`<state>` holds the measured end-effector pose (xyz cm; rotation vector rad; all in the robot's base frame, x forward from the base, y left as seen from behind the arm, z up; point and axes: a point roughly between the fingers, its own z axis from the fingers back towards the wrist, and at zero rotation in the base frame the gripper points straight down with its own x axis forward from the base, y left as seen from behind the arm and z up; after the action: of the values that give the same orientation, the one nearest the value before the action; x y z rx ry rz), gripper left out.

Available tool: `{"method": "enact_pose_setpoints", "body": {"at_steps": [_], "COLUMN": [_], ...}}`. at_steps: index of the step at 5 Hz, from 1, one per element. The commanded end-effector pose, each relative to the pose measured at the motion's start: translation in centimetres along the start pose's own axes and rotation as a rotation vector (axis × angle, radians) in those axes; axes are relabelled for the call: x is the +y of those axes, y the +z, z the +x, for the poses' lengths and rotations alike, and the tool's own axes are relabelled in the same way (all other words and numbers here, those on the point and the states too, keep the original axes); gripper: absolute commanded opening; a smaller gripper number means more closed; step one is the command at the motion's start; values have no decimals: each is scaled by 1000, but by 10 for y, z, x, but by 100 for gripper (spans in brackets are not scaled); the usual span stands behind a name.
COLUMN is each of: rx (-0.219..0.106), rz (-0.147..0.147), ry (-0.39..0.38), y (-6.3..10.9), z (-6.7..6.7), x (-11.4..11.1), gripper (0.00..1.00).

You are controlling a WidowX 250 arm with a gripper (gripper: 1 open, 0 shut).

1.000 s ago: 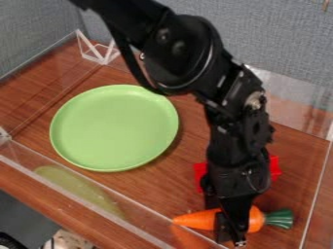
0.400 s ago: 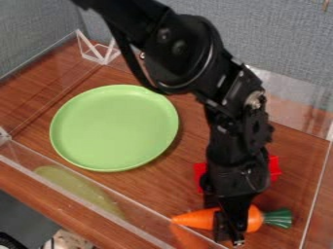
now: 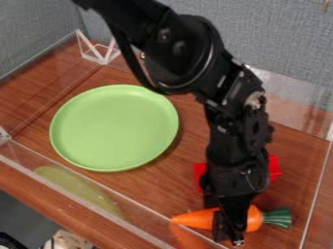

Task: Put the carrot on the green plate

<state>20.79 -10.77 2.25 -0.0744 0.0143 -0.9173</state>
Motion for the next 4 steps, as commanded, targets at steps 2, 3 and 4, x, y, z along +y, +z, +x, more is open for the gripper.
{"method": "enact_pose_setpoints", "body": {"at_steps": [2,3,4], "rx": [8,8,8], "rz": [3,8,14], "ry": [0,-4,-8], "y": [2,2,2], "z": [-3,-3,-3], "x": [1,0,0], "gripper": [0,0,0]}}
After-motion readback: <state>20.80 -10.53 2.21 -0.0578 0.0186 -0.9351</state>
